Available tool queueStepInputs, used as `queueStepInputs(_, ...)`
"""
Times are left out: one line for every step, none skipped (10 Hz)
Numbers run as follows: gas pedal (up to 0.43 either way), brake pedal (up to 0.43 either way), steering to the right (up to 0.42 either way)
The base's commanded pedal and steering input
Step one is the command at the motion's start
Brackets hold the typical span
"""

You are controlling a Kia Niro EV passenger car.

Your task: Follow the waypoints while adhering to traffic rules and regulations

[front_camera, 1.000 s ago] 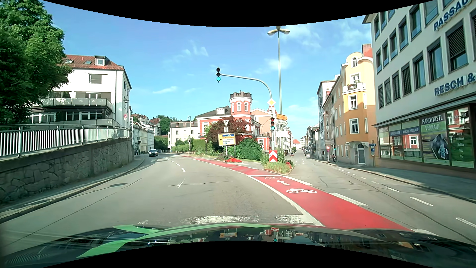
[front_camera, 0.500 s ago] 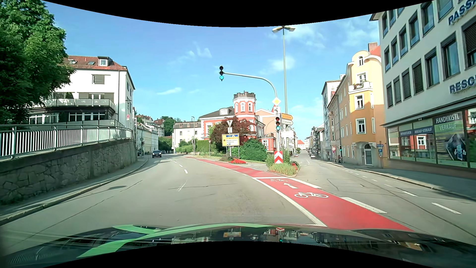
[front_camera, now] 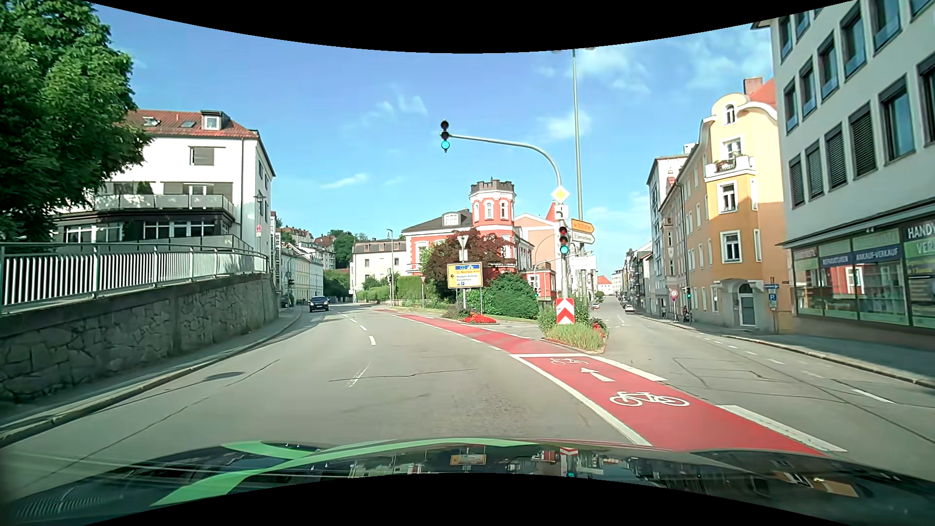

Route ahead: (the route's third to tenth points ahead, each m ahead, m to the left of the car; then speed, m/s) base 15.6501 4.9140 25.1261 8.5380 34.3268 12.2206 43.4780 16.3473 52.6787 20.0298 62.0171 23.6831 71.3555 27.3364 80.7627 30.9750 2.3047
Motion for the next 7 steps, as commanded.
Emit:
queueStepInputs(0.39,0.0,-0.105)
queueStepInputs(0.39,0.0,-0.099)
queueStepInputs(0.39,0.0,-0.093)
queueStepInputs(0.39,0.0,-0.087)
queueStepInputs(0.39,0.0,-0.083)
queueStepInputs(0.39,0.0,-0.08)
queueStepInputs(0.39,0.0,-0.073)
